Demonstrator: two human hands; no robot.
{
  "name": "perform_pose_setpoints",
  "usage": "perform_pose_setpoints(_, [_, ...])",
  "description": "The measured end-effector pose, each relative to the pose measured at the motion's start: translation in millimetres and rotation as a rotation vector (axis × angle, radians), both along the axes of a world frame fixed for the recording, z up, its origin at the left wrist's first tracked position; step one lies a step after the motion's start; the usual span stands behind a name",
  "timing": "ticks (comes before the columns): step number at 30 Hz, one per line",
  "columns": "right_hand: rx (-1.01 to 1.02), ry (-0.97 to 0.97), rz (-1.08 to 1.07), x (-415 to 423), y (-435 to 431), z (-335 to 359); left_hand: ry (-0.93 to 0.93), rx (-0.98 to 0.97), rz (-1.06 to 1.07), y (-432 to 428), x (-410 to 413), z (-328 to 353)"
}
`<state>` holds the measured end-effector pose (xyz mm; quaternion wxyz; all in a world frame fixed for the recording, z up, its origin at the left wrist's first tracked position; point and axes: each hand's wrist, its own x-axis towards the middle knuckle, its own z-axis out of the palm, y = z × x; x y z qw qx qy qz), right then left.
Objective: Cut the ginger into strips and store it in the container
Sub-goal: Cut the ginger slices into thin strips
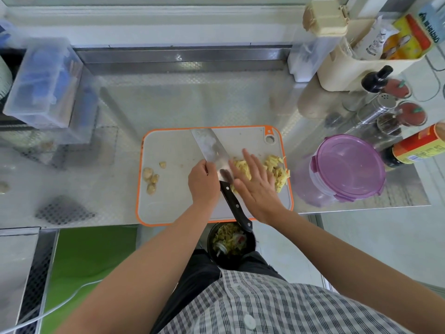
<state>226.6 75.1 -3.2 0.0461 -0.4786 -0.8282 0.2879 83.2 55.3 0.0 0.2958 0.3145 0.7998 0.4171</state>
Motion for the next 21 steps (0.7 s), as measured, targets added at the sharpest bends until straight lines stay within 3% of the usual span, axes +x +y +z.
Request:
perform_pose_setpoints(1, [0.0, -0.015, 0.036, 0.6, -1.4, -1.0, 0.001, 0.001, -0.001, -0.7, -0.5, -0.7])
perform_pose_setpoints(4, [-0.076, -0.031, -0.12, 4.0, 1.0, -4.6, -0.014, -0.008, 0.008, -3.7, -0.9, -1.0])
perform_pose_setpoints(8, [-0.001, 0.052, 0.051, -4.6, -2.8, 1.2, 0.015, 0.0, -0.038, -8.0, -1.2, 2.2])
perform_pose_setpoints(11, [-0.028, 0.051, -0.057, -14.9, 3.6, 5.7, 0.027, 0.012, -0.089, -11.4, 3.6, 5.1])
perform_pose_setpoints(14, [0.002, 0.064, 0.046, -25.2, 3.5, 8.2, 0.018, 0.011, -0.106, -14.6, 6.4, 5.6])
perform_pose_setpoints(18, [-0.1, 0.003, -0.178, -18.8, 5.9, 3.4, -0.01, 0.029, -0.061, -19.7, 5.0, 3.1])
perform_pose_setpoints(21, [-0.021, 0.021, -0.016, -20.4, -3.8, 6.0, 0.011, 0.03, -0.071, -21.1, 1.4, 3.6])
